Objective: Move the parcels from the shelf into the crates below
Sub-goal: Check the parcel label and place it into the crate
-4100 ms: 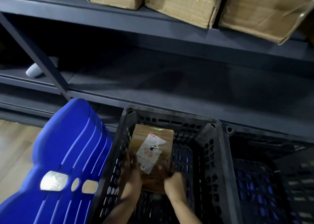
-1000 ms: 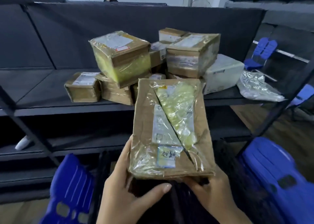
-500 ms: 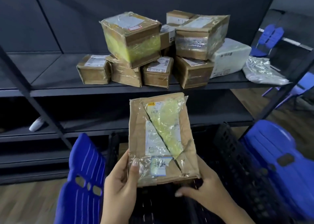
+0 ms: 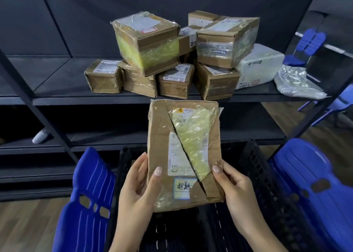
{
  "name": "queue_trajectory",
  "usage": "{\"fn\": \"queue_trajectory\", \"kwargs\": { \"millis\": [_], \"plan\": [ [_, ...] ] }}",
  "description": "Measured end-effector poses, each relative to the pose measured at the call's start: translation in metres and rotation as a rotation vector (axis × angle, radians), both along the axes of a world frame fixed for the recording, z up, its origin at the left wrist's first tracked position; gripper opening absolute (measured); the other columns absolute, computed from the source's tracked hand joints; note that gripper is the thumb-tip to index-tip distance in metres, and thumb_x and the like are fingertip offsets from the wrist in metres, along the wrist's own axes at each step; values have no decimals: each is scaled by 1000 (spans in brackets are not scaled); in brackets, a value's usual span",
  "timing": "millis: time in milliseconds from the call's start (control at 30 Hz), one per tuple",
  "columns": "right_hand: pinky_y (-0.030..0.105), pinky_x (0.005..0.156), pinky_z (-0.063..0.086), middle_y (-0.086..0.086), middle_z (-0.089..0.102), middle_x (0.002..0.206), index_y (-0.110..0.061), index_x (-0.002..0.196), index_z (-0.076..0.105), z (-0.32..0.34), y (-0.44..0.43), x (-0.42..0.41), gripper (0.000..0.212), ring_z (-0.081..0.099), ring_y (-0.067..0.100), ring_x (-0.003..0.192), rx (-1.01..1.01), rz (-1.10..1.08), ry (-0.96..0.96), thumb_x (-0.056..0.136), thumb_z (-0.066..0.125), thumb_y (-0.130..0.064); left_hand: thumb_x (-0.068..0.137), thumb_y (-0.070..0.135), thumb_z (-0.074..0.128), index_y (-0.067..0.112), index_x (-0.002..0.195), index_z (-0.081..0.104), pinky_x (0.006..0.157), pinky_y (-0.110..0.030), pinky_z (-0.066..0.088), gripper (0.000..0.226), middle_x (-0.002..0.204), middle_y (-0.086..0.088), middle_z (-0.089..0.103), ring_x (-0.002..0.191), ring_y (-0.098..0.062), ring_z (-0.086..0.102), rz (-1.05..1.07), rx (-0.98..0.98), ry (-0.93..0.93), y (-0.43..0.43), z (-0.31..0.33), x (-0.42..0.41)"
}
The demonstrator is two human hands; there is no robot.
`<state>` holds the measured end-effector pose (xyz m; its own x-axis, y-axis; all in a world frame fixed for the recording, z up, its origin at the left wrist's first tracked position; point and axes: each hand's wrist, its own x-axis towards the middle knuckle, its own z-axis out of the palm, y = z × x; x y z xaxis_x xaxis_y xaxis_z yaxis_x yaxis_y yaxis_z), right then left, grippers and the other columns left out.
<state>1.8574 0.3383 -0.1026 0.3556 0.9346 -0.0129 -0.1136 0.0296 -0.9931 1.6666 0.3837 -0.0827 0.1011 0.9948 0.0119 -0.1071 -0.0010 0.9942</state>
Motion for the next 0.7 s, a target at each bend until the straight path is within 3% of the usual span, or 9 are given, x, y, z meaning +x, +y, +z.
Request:
{"fn": "queue_trajectory", "kwargs": {
  "millis": [100,200,300,400,500,567,700],
  "plan": [
    [17,86,52,-11,72,111,-30,117,68,4,-2,0,44,66,7,106,5,-40,-46,77,63,-47,68,48,63,31,123,59,81,-25,58,57,107,7,73,100,-12,69,-63,-1,23,7,7,0],
    [26,96,46,-20,69,112,-36,117,66,13,1,5,48,61,-1,111,-16,-70,-150,75,62,-58,71,46,62,26,115,66,82,-45,56,49,100,-2,75,95,-23,71,-63,-3,-17,8,6,2],
    [36,94,51,-15,72,108,-30,118,67,19,6,8,53,66,5,105,-32,-58,-163,72,65,-56,73,43,62,21,112,69,88,-52,52,45,99,-7,75,96,-28,70,-47,-40,-54,8,2,3],
    [32,89,55,-8,74,105,-24,116,69,18,7,9,48,69,10,102,-17,-60,-106,73,67,-45,73,36,62,20,107,71,85,-49,56,38,99,-10,75,96,-30,70,-37,-99,-115,10,-4,4],
    [24,84,55,-5,74,104,-23,113,71,12,7,11,39,69,12,100,-9,-77,-48,77,66,-37,76,26,61,21,100,74,69,-34,61,28,98,-13,75,90,-29,72,-60,-147,-193,13,-9,7],
    [26,85,55,-5,74,104,-23,113,70,5,6,16,39,69,12,101,-26,-103,-35,77,66,-36,77,24,61,20,100,74,64,-30,61,27,96,-13,75,87,-28,73,-75,-164,-192,15,-12,14],
    [32,88,54,-11,74,104,-23,118,68,-6,-3,45,45,69,8,100,-84,-168,-137,78,63,-42,80,26,58,14,107,69,73,-36,61,32,96,-9,75,90,-25,72,-123,-160,-112,14,-23,47]
  ]
}}
